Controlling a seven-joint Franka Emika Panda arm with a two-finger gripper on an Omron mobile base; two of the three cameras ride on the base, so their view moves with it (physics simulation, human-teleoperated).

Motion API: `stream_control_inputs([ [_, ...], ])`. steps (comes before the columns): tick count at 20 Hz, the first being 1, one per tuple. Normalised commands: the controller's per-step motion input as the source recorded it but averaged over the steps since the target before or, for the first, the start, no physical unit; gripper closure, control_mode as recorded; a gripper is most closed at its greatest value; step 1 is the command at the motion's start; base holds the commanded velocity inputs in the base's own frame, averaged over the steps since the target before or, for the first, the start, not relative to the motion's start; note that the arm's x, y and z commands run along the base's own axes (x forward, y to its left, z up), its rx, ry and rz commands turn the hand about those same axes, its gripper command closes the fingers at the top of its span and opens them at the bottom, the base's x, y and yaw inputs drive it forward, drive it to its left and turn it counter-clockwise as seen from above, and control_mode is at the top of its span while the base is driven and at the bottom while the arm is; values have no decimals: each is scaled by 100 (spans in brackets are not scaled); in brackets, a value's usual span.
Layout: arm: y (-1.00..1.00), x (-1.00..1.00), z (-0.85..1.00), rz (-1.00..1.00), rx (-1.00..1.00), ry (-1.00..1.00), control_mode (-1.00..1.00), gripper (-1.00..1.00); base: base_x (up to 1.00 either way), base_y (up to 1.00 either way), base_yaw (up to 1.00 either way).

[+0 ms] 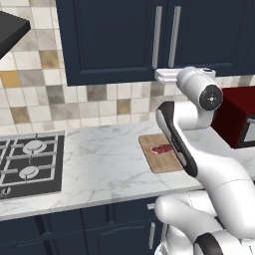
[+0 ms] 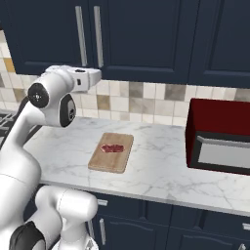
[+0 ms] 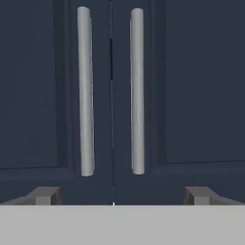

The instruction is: Open the cabinet, retrieve the rolling pin, and place it next to the meat on the cutting board to prepare for tenderizing.

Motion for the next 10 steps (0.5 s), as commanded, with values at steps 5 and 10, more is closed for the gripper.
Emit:
stream_control_inputs([
  [5, 0, 71, 14, -2, 0, 0, -100, -100, 0, 0, 0],
  [10, -7, 55, 14, 0, -1, 0, -100, -100, 0, 0, 0],
])
